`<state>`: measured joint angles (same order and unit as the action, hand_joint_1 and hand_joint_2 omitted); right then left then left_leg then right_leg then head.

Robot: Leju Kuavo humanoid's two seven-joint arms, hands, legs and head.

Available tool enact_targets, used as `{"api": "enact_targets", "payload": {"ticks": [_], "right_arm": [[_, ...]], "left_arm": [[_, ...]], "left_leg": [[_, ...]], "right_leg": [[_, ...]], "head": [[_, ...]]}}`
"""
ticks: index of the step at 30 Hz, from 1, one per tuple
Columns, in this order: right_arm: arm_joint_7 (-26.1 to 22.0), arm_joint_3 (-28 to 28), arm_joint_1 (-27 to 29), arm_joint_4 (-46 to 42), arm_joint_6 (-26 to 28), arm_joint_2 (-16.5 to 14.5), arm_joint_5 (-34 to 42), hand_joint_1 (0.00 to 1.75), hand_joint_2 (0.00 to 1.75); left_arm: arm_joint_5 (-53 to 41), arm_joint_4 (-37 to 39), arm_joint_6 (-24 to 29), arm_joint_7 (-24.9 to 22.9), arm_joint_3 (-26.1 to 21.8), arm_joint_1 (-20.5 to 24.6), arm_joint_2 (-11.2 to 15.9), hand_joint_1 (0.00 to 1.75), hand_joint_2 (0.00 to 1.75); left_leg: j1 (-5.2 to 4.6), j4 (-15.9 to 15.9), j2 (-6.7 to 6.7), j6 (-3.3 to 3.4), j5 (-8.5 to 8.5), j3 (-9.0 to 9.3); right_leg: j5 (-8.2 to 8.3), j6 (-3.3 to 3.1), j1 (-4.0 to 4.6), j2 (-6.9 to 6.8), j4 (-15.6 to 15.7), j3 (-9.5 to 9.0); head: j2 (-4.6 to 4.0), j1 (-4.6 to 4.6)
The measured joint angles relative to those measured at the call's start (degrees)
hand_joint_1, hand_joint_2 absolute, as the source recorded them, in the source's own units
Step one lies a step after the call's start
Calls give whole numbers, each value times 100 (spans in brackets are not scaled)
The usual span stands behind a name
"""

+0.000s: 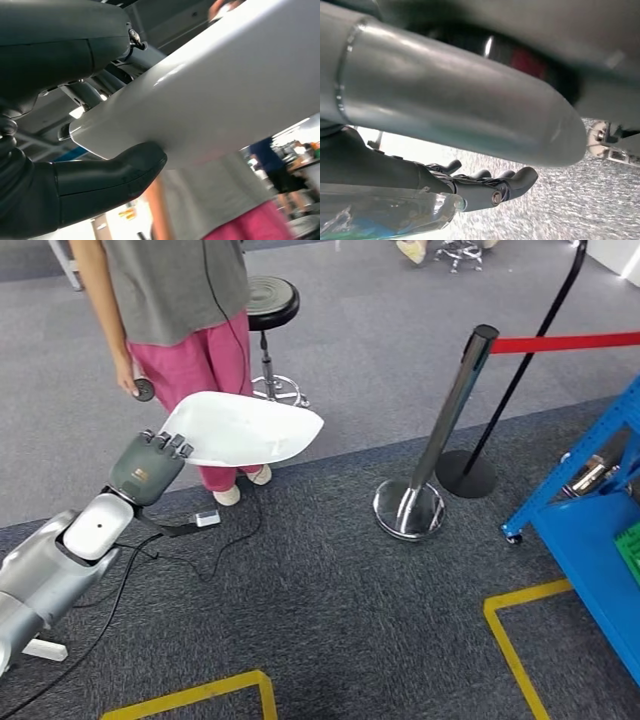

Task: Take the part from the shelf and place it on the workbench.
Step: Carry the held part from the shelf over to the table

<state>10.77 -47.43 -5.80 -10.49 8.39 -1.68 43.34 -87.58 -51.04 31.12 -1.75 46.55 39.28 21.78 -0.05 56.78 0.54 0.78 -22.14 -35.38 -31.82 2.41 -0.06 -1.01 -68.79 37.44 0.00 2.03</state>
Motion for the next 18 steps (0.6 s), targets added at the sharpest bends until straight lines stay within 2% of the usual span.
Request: {"api": "enact_targets", "payload": {"ticks": [1, 2, 3, 4, 5, 7, 8, 9, 11, 12, 13, 15, 16, 17, 18], "right_arm": [[-32, 0, 7, 0, 0, 0, 0, 0, 0], [-81, -1, 9, 0, 1, 0, 0, 0, 0], [-132, -1, 7, 0, 2, 0, 0, 0, 0], [-182, -2, 1, 0, 3, 0, 0, 0, 0], [-205, -2, -5, 0, 5, 0, 0, 0, 0], [-205, -2, -4, 0, 9, -1, 0, 0, 0], [-204, -2, -1, 0, 11, -1, -1, 0, 0], [-201, -3, 1, 0, 13, -2, -1, 0, 0], [-167, -4, -5, 0, 15, -2, -2, 0, 0], [-150, -4, -11, 0, 15, -2, -3, 0, 0], [-135, -4, -13, 0, 15, -2, -3, 0, 0], [-134, -4, -4, 1, 15, -2, -4, 0, 0], [-127, -4, 6, 1, 15, -2, -4, 0, 0], [-119, -4, 14, 2, 15, -2, -4, 0, 0], [-111, -4, 19, 2, 15, -2, -4, 0, 0]], "left_arm": [[0, 0, -1, 0, 3, -4, -8, 175, 175], [0, 0, -3, 0, 7, -10, -16, 175, 175], [0, 0, -6, 0, 10, -16, -22, 175, 175], [0, 0, -8, 0, 11, -21, -25, 175, 175], [0, 0, -10, 0, 11, -21, -27, 175, 175], [0, 0, -10, 0, 7, -17, -32, 175, 175], [0, 0, -10, 0, 3, -14, -28, 175, 175], [0, 0, -10, 0, 0, -15, -16, 175, 175], [0, 0, -9, 0, -2, -32, 14, 175, 175], [0, 0, -9, 0, -3, -42, 31, 175, 175], [0, 0, -8, 0, -4, -45, 39, 175, 175], [0, 0, -8, 0, -3, -46, 40, 175, 175], [0, 0, -8, 0, 1, -53, 33, 175, 175], [0, 0, -9, 0, 5, -69, 27, 175, 175], [0, 0, -9, 0, 8, -85, 25, 175, 175]], "left_leg": [[1, 1, -86, 13, 3, -3], [1, 2, -179, 18, 6, -3], [2, 4, -275, 17, 9, -3], [6, 7, -368, 12, 12, -1], [13, 12, -459, 2, 15, 0], [17, 40, -620, -47, 23, -24], [20, 48, -688, -79, 35, -49], [25, 45, -749, -117, 56, -75], [52, 18, -823, -181, 92, -108], [51, 52, -736, -207, 61, -134], [43, 191, -584, -229, -35, -205], [26, 829, -235, -267, -385, -505], [31, 1244, -160, -285, -565, -699], [36, 1564, -134, -295, -672, -847], [41, 1704, -125, -301, -679, -907]], "right_leg": [[-142, 5, 1, 60, -378, 186], [-201, 7, 2, 82, -631, 320], [-150, 5, 2, 89, -681, 363], [-6, -1, -2, 102, -522, 308], [208, -5, -15, 158, -164, 153], [501, -10, -60, 410, 564, -181], [564, -16, -76, 509, 792, -290], [561, -33, -77, 550, 869, -330], [590, -99, -61, 441, 899, -345], [608, -142, -57, 381, 916, -352], [624, -180, -57, 318, 935, -357], [634, -230, -45, 180, 955, -361], [632, -241, -37, 103, 956, -359], [627, -247, -32, 22, 955, -358], [622, -250, -29, -59, 955, -358]], "head": [[0, -8], [0, -12], [0, -16], [0, -17], [0, -18], [1, -18], [1, -17], [2, -16], [1, -17], [1, -6], [1, 9], [1, 41], [1, 44], [1, 44], [1, 45]]}}
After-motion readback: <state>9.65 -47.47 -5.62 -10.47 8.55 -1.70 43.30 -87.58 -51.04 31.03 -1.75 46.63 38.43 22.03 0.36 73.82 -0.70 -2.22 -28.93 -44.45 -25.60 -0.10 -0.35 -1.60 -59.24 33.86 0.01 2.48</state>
